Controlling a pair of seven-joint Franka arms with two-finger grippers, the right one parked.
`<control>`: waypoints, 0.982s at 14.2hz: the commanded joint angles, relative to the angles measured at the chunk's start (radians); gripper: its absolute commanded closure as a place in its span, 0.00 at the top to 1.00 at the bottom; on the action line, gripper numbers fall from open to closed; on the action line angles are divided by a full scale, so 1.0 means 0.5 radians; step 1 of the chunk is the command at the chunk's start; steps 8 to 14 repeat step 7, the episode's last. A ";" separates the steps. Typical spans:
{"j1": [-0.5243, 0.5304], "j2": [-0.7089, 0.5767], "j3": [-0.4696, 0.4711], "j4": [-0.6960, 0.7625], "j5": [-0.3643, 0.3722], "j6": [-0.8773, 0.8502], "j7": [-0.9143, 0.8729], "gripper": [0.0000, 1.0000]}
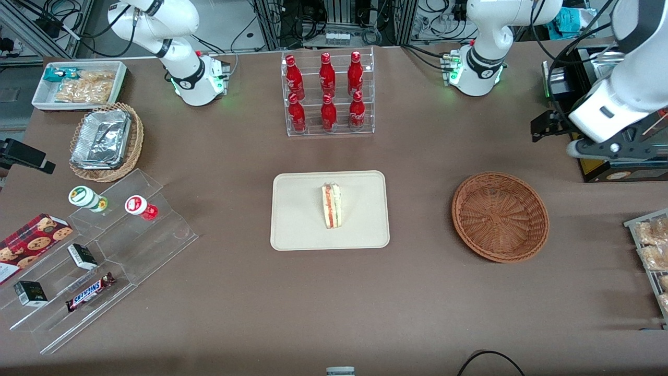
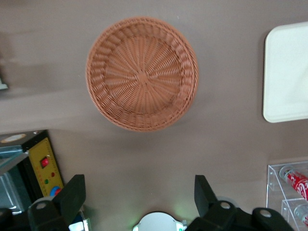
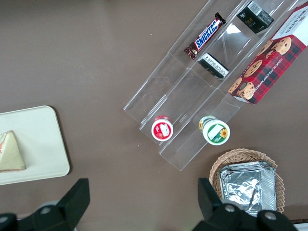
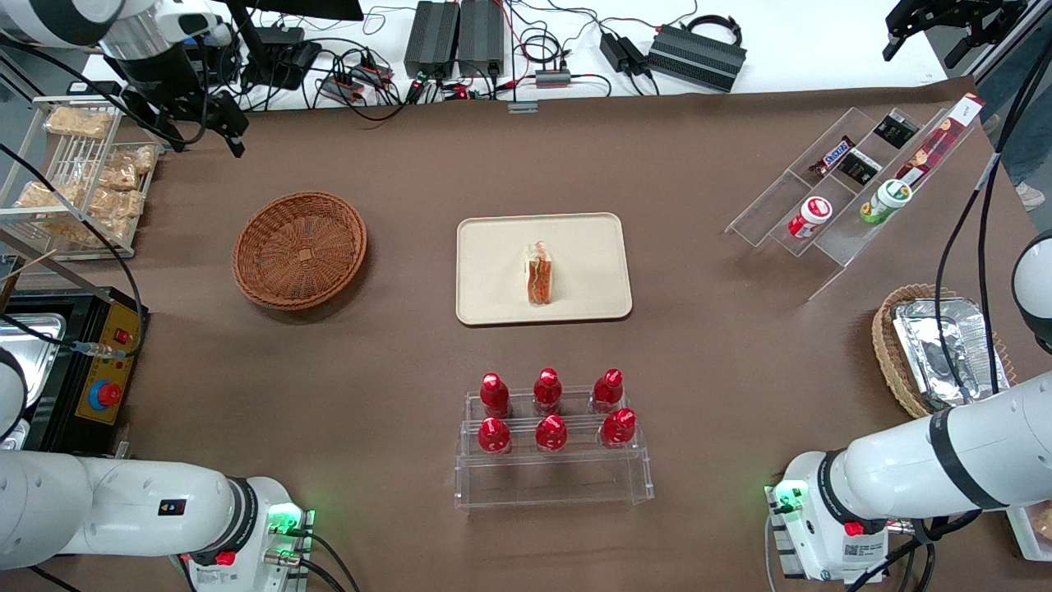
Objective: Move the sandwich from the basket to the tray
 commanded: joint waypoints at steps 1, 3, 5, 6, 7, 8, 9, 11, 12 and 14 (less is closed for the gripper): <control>0.118 0.003 -0.087 0.061 0.016 -0.024 0.019 1.00; 0.162 0.040 -0.142 0.057 0.013 0.012 0.016 1.00; 0.162 0.092 -0.145 0.085 0.013 0.129 -0.015 1.00; 0.162 0.092 -0.145 0.119 0.013 0.120 -0.015 1.00; 0.165 0.089 -0.145 0.134 0.010 0.093 -0.018 1.00; 0.165 0.089 -0.145 0.134 0.010 0.093 -0.018 1.00; 0.165 0.089 -0.145 0.134 0.010 0.093 -0.018 1.00; 0.165 0.089 -0.145 0.134 0.010 0.093 -0.018 1.00; 0.165 0.089 -0.145 0.134 0.010 0.093 -0.018 1.00; 0.165 0.089 -0.145 0.134 0.010 0.093 -0.018 1.00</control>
